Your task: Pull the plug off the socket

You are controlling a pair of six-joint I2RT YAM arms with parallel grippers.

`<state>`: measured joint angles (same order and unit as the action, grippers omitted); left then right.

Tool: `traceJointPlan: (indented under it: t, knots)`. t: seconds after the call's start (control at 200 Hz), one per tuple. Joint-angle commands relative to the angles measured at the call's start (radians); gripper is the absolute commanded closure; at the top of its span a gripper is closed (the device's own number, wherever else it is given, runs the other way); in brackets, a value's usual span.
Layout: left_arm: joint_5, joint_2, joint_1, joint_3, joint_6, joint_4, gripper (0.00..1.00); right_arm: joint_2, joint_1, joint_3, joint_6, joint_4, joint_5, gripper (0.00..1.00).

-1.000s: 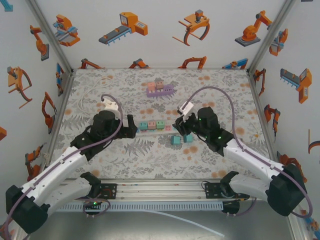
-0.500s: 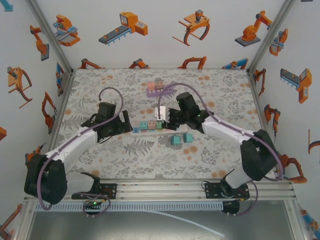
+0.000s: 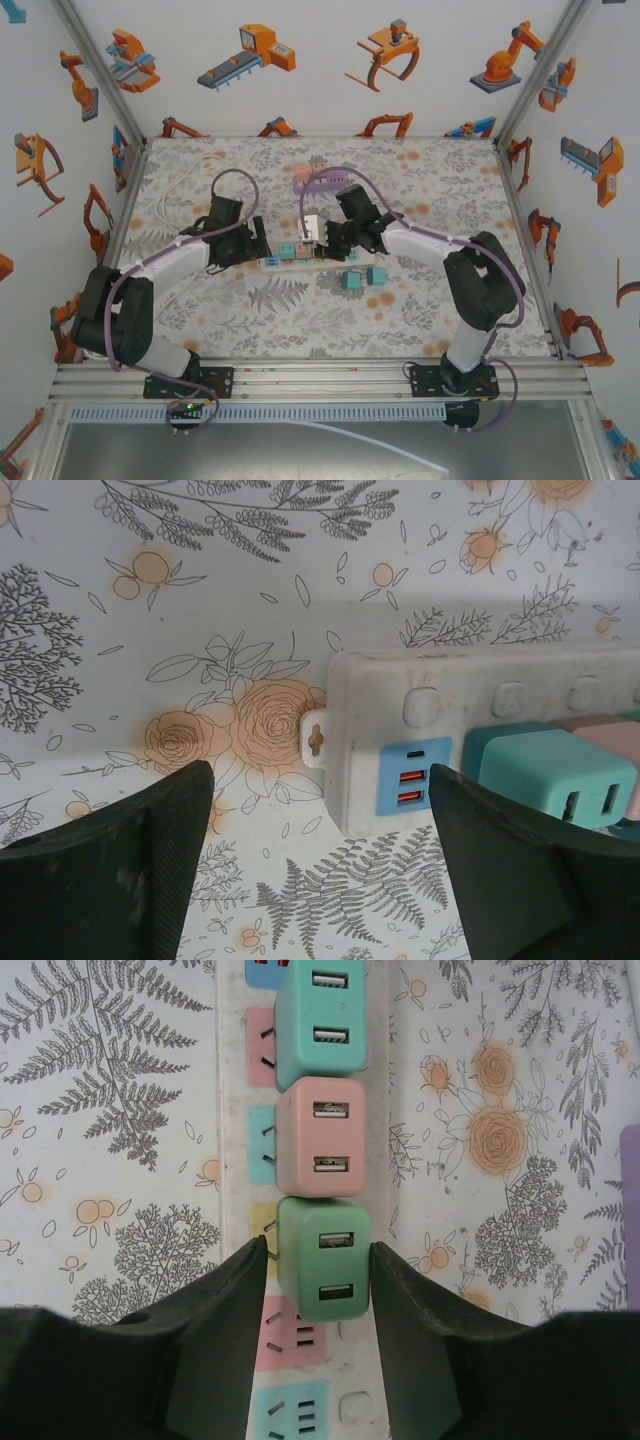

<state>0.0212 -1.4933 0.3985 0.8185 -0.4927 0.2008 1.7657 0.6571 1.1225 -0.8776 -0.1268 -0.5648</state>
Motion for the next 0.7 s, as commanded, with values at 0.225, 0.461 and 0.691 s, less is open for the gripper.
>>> traceJointPlan:
  t: [0.225, 0.461, 0.691]
  knots:
    - [0.017, -0.045, -0.001, 0.013, 0.034, 0.003, 0.29, 0.038, 0.004, 0.052, -0.015, -0.026, 0.016, 0.64]
    - [-0.021, -0.057, 0.002, 0.007, 0.065, 0.035, 0.31, 0.041, 0.006, 0.081, 0.01, -0.045, -0.005, 0.74]
    - [-0.052, -0.066, 0.02, 0.006, 0.111, 0.069, 0.31, 0.025, 0.006, 0.085, 0.031, -0.043, -0.016, 0.83]
